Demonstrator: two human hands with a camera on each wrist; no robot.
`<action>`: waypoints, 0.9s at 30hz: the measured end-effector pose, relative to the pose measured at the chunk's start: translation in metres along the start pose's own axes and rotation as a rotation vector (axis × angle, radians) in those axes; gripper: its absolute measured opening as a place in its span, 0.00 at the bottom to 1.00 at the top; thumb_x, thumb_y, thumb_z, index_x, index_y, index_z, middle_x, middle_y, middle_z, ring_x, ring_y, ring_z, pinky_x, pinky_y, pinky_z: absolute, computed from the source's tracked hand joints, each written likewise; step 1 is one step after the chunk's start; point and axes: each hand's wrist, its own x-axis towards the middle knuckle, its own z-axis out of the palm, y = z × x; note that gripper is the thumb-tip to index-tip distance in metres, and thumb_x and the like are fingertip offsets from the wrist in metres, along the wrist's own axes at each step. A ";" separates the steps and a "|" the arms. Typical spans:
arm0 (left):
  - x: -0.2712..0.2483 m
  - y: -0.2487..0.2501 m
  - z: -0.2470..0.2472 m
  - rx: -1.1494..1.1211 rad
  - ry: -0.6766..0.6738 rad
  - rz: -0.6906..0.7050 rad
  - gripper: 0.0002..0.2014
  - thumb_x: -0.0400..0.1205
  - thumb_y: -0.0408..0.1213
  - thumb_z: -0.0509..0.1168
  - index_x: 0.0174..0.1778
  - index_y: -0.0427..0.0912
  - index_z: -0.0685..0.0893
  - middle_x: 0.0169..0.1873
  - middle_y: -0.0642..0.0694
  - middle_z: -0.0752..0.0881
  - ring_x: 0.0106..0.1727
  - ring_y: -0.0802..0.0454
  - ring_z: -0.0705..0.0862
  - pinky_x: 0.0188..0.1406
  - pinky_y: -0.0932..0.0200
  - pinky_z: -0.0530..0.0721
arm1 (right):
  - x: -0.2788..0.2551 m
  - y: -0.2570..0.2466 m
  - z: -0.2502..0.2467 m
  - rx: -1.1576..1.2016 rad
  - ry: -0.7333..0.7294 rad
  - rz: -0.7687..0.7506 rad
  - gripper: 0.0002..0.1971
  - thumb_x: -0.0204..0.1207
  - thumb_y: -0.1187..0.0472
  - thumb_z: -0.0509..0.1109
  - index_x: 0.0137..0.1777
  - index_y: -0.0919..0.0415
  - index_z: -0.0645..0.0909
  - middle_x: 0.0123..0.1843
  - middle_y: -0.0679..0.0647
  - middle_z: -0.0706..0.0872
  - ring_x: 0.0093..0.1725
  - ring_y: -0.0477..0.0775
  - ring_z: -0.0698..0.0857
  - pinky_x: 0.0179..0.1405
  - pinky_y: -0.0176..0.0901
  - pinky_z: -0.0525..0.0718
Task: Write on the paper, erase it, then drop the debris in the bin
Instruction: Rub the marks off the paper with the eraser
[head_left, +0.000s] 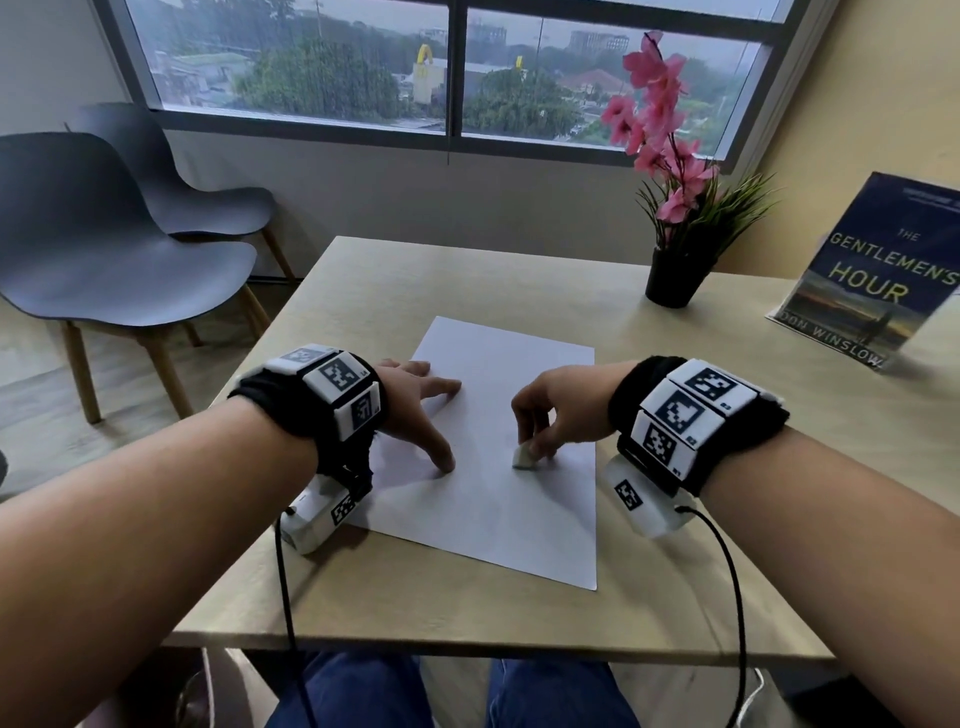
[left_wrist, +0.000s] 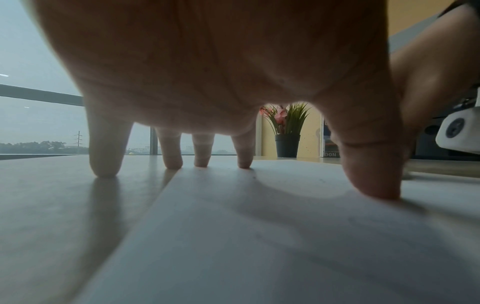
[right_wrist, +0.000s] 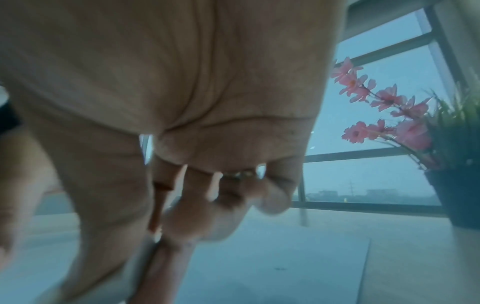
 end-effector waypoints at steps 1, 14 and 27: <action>0.000 0.000 0.000 0.003 -0.001 -0.001 0.52 0.64 0.67 0.71 0.80 0.71 0.48 0.84 0.56 0.44 0.85 0.45 0.44 0.83 0.40 0.52 | 0.001 0.001 0.000 -0.009 0.038 0.004 0.09 0.76 0.52 0.73 0.52 0.54 0.82 0.51 0.49 0.90 0.47 0.47 0.83 0.47 0.41 0.78; 0.001 0.000 -0.001 0.007 -0.001 -0.001 0.52 0.64 0.68 0.71 0.80 0.72 0.47 0.84 0.56 0.44 0.85 0.46 0.44 0.82 0.40 0.51 | -0.005 0.009 0.004 0.023 0.021 0.031 0.07 0.76 0.52 0.72 0.48 0.52 0.80 0.49 0.48 0.91 0.48 0.47 0.83 0.50 0.41 0.79; -0.001 0.000 0.000 -0.016 0.000 0.001 0.51 0.65 0.66 0.72 0.80 0.71 0.48 0.84 0.58 0.44 0.85 0.47 0.44 0.82 0.43 0.52 | -0.006 0.009 0.003 0.000 0.015 0.040 0.10 0.75 0.50 0.74 0.50 0.54 0.82 0.49 0.49 0.90 0.45 0.47 0.82 0.44 0.41 0.77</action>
